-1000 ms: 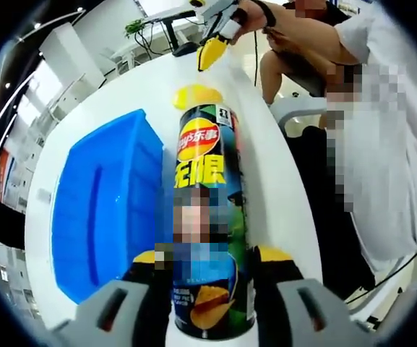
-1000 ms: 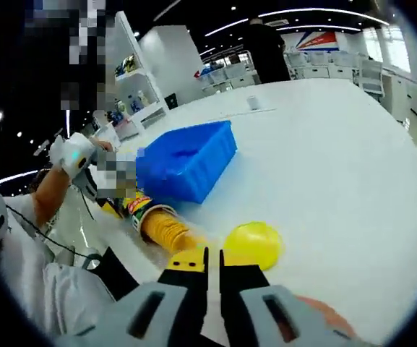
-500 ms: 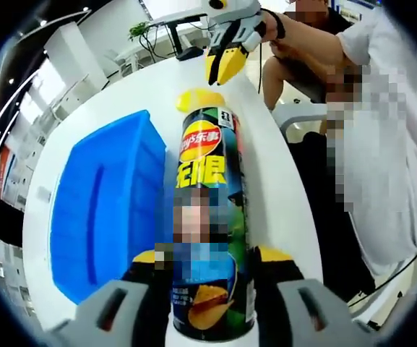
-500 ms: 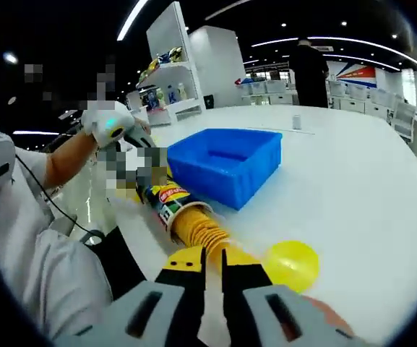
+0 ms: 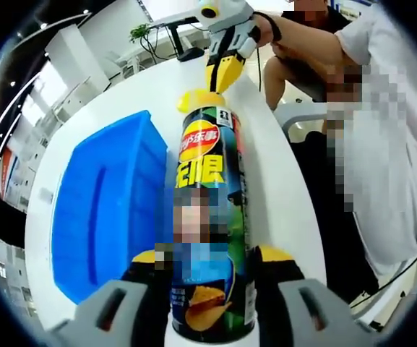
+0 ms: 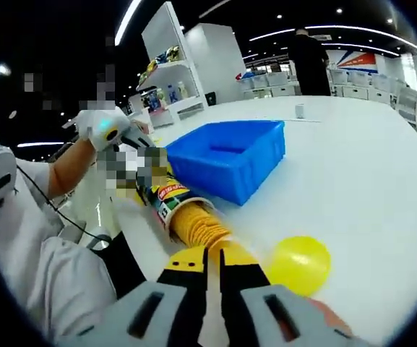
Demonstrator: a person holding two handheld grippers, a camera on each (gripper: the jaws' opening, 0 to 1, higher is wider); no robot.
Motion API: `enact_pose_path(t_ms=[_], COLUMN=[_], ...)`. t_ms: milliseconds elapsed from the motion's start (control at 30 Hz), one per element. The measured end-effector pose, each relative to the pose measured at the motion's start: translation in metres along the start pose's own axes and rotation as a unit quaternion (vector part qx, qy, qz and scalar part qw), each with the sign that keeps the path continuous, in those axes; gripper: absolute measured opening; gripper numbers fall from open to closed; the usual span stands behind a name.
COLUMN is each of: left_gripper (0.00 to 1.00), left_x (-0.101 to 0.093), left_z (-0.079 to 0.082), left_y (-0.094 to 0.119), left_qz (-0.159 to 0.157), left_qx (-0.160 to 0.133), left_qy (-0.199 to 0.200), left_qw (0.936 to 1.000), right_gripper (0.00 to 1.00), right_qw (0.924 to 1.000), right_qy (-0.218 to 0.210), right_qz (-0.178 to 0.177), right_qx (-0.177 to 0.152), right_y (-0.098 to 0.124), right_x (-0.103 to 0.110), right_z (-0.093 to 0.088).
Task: Open the lid of the chip container on the table, take out the chips, place them into the box in front of the container, and close the lid
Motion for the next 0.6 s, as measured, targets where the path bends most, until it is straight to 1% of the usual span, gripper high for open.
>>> enact_pose_path(t_ms=[100,167,300,400,467,600], left_gripper=[0.47,0.47,0.47,0.47,0.47,0.48], left_x=[0.0003,0.0005,0.001,0.001,0.0011,0.0013], left_z=[0.0,-0.0001,-0.0003,-0.0004,-0.0005,-0.0006], left_y=[-0.0004,-0.0006,-0.0016,-0.0022,-0.0025,-0.0032], left_qz=[0.001,0.001,0.003,0.004,0.004,0.005], left_qx=[0.0,-0.001,-0.001,0.002,0.002,0.002], left_qy=[0.0,-0.001,-0.003,-0.005,-0.005,-0.005], left_qw=[1.0,1.0,1.0,1.0,1.0,1.0], right_gripper=[0.07,0.04,0.03,0.02,0.02,0.01], right_qw=[1.0,0.9999,0.9999,1.0,0.9997,0.9998], right_qy=[0.004,0.006,0.005,-0.003,-0.024,-0.017], right_qz=[0.005,0.009,0.009,0.007,0.009,-0.005], right_qx=[0.004,0.006,0.005,0.004,0.004,0.003], right_y=[-0.0021,-0.0027,-0.0026,-0.0021,-0.0013,0.0024], right_x=[0.0012,0.0031,0.0011,0.0004,0.0027,0.0034], right_z=[0.0,0.0001,0.0002,-0.0002,-0.0007,0.0026])
Point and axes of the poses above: the point that each gripper's makers call its tool centre point, and the gripper's own axes: y roughly backward along the fingers, x roughly to its left, z roughly out of its top, the point moved 3 cm from there along y, roughly backward along the fingers, and after that the axes turned 2 degrees about z, right-handed, at the moved point
